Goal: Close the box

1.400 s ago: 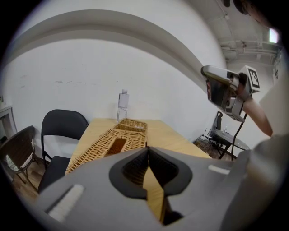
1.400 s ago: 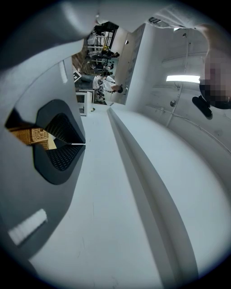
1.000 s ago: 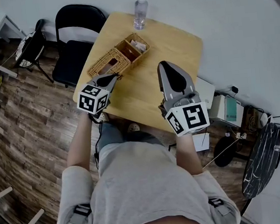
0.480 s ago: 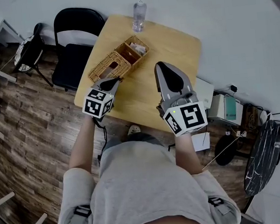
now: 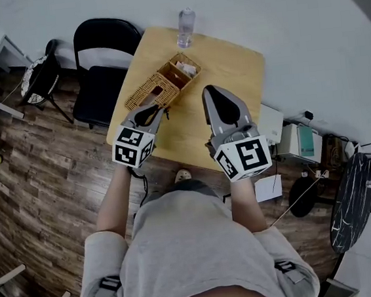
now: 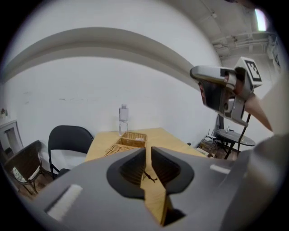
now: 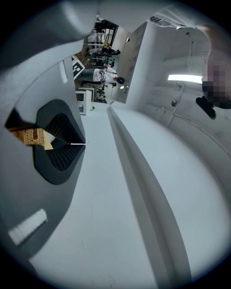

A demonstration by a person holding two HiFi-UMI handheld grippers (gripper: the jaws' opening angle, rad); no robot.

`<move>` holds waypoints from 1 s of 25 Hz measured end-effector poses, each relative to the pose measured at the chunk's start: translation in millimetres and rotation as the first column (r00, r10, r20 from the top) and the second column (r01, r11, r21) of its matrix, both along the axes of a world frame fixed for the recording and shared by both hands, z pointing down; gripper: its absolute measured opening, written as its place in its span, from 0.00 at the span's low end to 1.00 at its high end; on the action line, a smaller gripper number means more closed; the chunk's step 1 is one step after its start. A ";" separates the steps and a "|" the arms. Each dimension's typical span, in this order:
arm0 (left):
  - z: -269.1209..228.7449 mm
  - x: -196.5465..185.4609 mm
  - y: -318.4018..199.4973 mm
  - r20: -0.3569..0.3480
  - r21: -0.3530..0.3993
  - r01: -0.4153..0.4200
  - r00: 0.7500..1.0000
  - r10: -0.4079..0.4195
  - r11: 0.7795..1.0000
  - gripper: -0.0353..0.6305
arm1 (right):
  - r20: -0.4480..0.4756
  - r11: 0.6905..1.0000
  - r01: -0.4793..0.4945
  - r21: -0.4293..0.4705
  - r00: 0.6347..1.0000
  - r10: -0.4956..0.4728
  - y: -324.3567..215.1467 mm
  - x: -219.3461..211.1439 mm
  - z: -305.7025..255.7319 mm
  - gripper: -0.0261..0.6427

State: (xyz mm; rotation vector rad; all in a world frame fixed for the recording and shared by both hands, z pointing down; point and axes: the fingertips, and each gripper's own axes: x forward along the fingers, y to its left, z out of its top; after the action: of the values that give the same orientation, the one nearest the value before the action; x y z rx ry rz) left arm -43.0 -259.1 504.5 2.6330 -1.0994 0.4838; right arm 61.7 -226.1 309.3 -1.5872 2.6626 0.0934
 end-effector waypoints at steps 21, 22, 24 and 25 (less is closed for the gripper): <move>-189.8 -102.9 70.9 -0.290 0.314 0.246 0.944 -0.154 0.917 0.14 | 0.005 0.997 -0.050 0.066 0.999 0.050 59.5 -42.4 -26.5 0.06; -194.4 -107.1 75.5 -0.298 0.322 0.253 0.942 -0.156 0.912 0.14 | 0.003 0.996 -0.055 0.069 0.998 0.055 63.4 -43.4 -27.7 0.06; -201.7 -114.6 84.7 -0.314 0.332 0.264 0.936 -0.158 0.906 0.14 | 0.003 0.995 -0.066 0.075 0.998 0.066 71.4 -44.6 -29.7 0.06; -204.4 -118.0 89.0 -0.323 0.333 0.269 0.933 -0.159 0.904 0.14 | 0.003 0.994 -0.071 0.078 0.997 0.071 75.4 -44.9 -30.5 0.06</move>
State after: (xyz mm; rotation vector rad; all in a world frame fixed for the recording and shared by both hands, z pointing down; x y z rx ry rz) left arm -161.0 -170.0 300.0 2.7174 -1.4792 -0.1758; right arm 16.8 -150.7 278.8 -1.6584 2.5683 0.1968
